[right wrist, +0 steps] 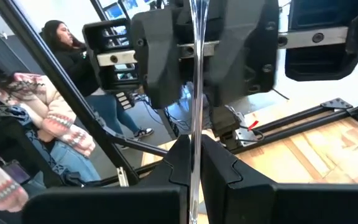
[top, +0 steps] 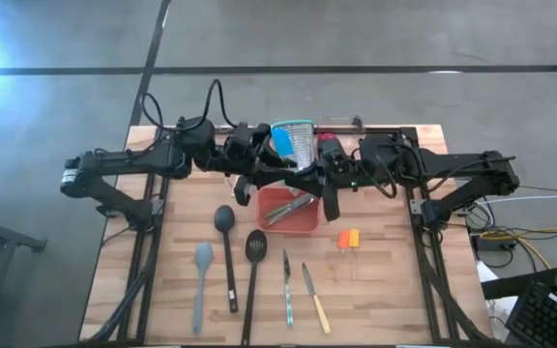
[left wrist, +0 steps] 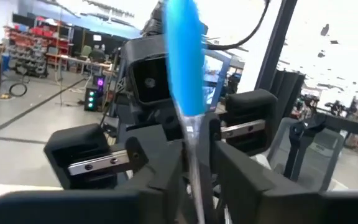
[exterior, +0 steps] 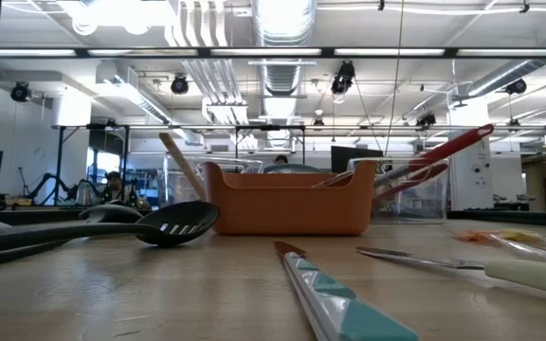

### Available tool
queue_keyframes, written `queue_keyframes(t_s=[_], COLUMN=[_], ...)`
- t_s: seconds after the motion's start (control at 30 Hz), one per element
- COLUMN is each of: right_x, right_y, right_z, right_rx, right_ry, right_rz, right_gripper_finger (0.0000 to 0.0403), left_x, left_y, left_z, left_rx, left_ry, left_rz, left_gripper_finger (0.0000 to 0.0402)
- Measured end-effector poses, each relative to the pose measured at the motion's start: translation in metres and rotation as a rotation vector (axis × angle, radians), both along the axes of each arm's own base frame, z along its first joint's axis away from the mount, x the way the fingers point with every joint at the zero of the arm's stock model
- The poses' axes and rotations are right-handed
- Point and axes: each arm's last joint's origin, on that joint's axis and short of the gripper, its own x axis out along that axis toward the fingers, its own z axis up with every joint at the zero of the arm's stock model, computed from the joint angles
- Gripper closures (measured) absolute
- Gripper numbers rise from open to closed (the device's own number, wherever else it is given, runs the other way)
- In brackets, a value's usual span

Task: Pick & Place Kitchen Items
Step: Put the blue spatula into the left transparent bin

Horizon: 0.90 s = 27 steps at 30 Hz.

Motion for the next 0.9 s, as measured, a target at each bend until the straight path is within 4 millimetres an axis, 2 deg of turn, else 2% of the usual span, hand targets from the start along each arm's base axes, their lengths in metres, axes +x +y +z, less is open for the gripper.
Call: queue_keyframes(t_s=[0.1, 0.13, 0.37, 0.6, 0.73, 0.9], right_x=[-0.001, -0.001, -0.002, -0.022, -0.038, -0.061], right_y=[0.0, 0.0, 0.0, -0.002, -0.007, -0.013], right_z=[0.001, 0.001, 0.001, 0.013, 0.013, 0.019], right_rx=[-0.003, -0.006, 0.045, 0.073, 0.066, 0.066], right_ry=[0.001, 0.0, 0.0, -0.013, 0.065, 0.089], right_rz=[0.007, 0.005, -0.004, -0.008, -0.03, -0.066], right_gripper_finger=[0.0394, 0.0394, 0.0388, 0.0324, 0.0285, 0.0255], left_x=[-0.002, -0.003, -0.006, -0.014, -0.024, -0.041], left_y=[0.0, 0.0, 0.001, 0.01, 0.027, 0.061], left_z=[0.001, 0.002, 0.003, 0.006, -0.006, -0.035], left_rx=[0.032, 0.034, 0.039, 0.027, -0.003, -0.054], left_ry=[-0.007, -0.007, 0.01, 0.073, 0.247, 0.561], left_rz=[-0.002, -0.001, 0.019, 0.042, 0.181, 0.408], left_gripper_finger=[0.0371, 0.0382, 0.0386, 0.0388, 0.0388, 0.0388])
